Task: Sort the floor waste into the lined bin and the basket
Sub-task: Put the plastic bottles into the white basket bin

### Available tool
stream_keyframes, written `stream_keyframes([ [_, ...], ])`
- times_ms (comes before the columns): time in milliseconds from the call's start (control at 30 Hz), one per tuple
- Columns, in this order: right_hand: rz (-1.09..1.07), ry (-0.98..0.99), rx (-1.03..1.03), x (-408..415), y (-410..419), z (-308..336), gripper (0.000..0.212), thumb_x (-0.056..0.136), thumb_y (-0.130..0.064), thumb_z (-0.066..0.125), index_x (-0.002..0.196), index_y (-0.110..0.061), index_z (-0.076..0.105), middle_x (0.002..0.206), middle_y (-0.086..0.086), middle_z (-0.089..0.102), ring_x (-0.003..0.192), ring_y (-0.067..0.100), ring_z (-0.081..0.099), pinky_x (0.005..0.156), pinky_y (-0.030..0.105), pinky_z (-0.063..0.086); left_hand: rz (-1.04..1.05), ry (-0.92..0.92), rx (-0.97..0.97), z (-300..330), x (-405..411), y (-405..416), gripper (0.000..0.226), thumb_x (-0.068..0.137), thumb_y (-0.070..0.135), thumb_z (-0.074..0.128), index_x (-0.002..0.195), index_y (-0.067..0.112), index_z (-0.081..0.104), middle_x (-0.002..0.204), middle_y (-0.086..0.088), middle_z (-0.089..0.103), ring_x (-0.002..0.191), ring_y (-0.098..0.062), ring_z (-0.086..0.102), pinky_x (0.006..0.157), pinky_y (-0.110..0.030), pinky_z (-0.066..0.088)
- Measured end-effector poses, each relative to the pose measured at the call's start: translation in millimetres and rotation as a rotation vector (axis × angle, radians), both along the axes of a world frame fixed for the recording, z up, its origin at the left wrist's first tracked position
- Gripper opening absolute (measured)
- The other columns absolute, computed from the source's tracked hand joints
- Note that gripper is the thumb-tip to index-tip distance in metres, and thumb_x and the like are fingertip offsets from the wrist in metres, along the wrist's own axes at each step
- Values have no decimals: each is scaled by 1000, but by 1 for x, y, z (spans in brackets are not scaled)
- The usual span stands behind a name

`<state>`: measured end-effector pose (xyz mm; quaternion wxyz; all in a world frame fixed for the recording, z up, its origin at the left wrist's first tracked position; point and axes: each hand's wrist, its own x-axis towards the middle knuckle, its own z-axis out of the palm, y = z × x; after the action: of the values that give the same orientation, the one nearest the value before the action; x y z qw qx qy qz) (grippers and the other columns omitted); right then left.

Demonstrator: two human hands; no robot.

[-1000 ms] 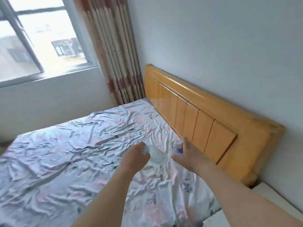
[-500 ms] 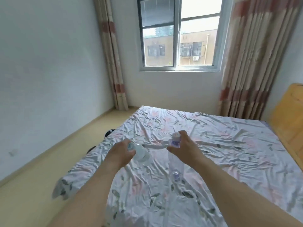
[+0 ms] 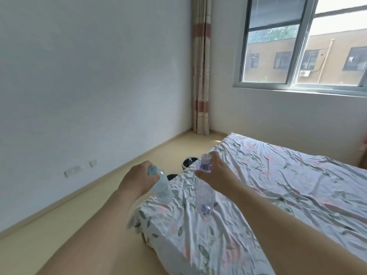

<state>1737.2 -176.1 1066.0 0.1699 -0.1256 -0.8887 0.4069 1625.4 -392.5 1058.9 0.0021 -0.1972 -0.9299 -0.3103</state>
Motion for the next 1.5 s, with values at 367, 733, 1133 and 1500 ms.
stream_keyframes([
  [367,117,-13,-70,-262,-48,-14,44,83,-31,70,110,-20,36,100,-4,52,81,5,51,61,12,35,73,-3,-92,9,-229,-59,16,84,35,56,88,19,57,81,-2,60,63,-16,47,56,-27,36],
  [733,221,-1,-114,-518,-135,-5,44,84,-33,68,114,-23,37,106,-5,54,95,15,56,66,23,42,151,7,-100,31,-458,-146,10,83,36,56,85,26,55,82,3,59,65,-14,50,58,-27,39],
  [1133,203,1,-98,-819,-249,-12,39,83,-27,66,110,-22,39,102,-6,55,90,11,55,66,23,44,141,0,-220,32,-766,-283,12,83,33,56,87,22,55,84,3,59,69,-15,53,57,-26,38],
  [1500,21,-27,-167,-1037,-190,-53,39,81,-28,68,108,-19,42,104,-3,58,97,17,59,68,24,46,-31,-40,-191,-11,-1022,-201,11,83,36,57,85,26,54,81,5,58,64,-15,49,56,-26,37],
])
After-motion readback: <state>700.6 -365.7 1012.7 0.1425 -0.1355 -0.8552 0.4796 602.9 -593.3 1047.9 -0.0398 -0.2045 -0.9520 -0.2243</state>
